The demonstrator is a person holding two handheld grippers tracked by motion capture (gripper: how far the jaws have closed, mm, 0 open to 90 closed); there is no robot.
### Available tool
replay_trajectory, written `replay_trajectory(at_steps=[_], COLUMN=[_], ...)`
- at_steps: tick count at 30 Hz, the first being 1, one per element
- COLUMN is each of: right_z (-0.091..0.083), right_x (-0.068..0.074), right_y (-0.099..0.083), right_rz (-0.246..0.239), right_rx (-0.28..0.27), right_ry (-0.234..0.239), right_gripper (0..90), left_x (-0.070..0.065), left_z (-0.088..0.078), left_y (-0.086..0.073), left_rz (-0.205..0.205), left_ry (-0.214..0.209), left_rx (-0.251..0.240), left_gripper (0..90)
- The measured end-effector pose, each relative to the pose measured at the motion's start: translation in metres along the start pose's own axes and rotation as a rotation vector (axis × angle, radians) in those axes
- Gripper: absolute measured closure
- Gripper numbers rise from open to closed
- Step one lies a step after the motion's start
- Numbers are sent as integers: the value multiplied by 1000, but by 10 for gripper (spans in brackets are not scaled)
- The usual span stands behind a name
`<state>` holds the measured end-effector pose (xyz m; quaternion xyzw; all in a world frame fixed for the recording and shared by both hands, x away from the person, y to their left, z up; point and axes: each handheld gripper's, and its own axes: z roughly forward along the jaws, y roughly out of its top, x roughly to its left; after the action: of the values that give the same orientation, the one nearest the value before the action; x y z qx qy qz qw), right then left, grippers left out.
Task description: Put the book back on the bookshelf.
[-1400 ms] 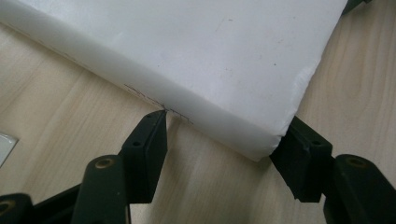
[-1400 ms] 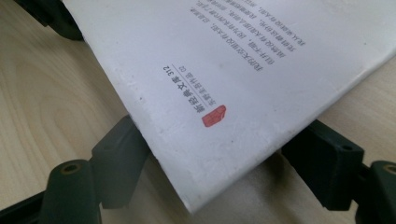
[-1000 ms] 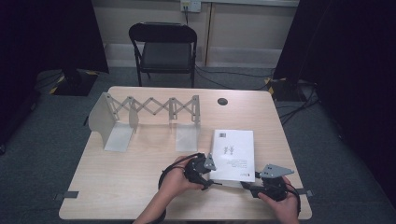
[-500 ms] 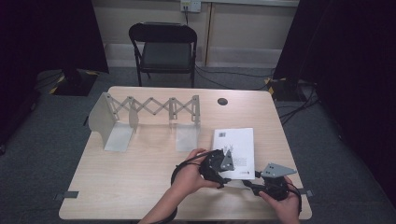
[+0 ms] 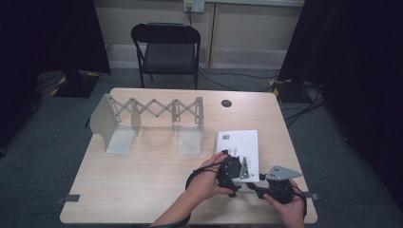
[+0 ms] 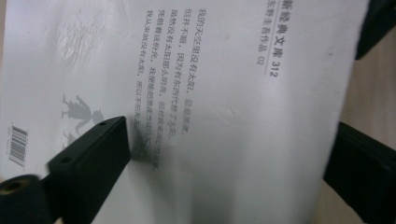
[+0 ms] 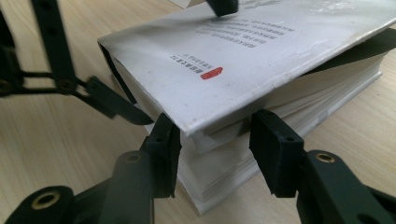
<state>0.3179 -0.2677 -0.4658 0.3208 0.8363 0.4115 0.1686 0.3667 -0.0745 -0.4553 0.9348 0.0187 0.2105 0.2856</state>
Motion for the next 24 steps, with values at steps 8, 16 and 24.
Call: replay_trajectory(at_steps=[8, 16, 24], right_z=[0, -4, -6], right_x=[-2, -7, -21], right_y=[-1, -6, -18], right_rz=[27, 38, 74], right_rx=[-6, -27, 5], right_ry=[8, 17, -20], right_gripper=[540, 423, 370], left_x=[-1, -6, 2], left_z=[-5, -12, -18], left_y=[-2, 3, 9], left_rz=[1, 32, 17], left_ry=[27, 62, 48], left_rx=[-18, 12, 27], left_gripper=[199, 316, 341])
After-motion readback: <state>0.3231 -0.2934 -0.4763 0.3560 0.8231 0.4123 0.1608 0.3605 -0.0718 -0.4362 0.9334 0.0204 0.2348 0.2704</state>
